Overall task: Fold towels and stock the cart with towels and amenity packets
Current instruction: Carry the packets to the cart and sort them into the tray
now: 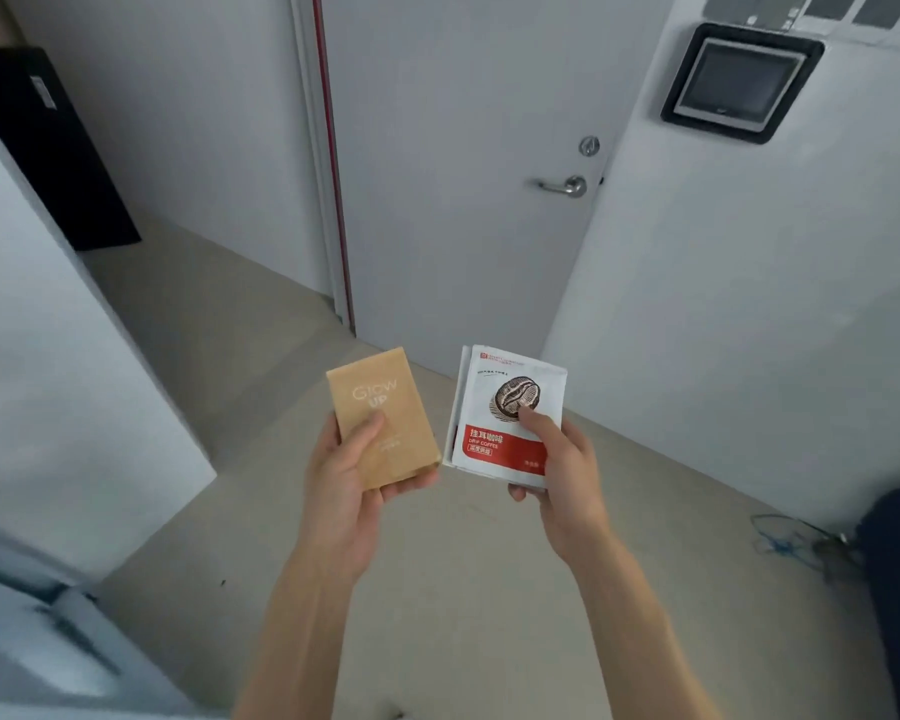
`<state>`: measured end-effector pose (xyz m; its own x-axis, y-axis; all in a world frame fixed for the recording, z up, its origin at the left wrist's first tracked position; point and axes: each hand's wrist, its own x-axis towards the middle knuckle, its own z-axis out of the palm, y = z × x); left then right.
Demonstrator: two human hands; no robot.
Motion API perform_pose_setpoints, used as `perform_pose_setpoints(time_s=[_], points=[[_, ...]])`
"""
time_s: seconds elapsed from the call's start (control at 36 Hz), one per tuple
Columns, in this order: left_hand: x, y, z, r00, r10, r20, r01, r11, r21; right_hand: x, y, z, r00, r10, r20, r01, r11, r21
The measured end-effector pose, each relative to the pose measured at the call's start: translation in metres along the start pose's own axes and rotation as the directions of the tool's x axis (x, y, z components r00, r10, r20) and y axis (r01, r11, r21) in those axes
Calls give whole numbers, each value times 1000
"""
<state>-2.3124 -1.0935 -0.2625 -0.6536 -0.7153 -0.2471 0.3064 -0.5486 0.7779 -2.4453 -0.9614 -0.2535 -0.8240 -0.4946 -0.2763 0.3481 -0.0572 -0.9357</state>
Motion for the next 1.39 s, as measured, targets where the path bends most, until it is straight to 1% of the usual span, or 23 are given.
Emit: perform_pose_setpoints(time_s=[0.14,0.25,0.36,0.47,0.64,0.78,0.86,1.03,1.17,1.28,1.39], points=[[67,19,13,998,2,-55,-1,1000,11,67,-22,25,999,-4,33,4,1000,16],[116,23,22,997,2,-80,0,1000,29,123,-29,39,999,-3,49,2,1000,31],[169,23,31,993,32,-118,-25,998,59,185,-31,54,996,22,87,-25,999,39],[236,33,49,985,91,-148,-79,993,85,260,-44,76,987,24,157,-30,999,36],[344,71,93,948,247,-201,-221,964,146,381,-91,124,957,-17,288,8,999,35],[417,106,125,910,324,-259,-290,943,162,462,-131,166,928,-5,373,-7,999,32],[453,123,132,887,341,-311,-304,939,162,500,-146,190,906,10,423,-14,1000,6],[527,151,117,844,383,-376,-350,924,155,571,-151,248,870,56,489,-37,998,-49],[595,178,89,820,398,-411,-368,917,154,628,-147,312,850,84,520,-42,995,-92],[664,217,61,808,411,-421,-391,910,138,680,-145,377,842,71,535,-23,995,-96],[733,261,36,812,397,-429,-385,915,117,730,-150,446,840,82,537,-19,993,-121]])
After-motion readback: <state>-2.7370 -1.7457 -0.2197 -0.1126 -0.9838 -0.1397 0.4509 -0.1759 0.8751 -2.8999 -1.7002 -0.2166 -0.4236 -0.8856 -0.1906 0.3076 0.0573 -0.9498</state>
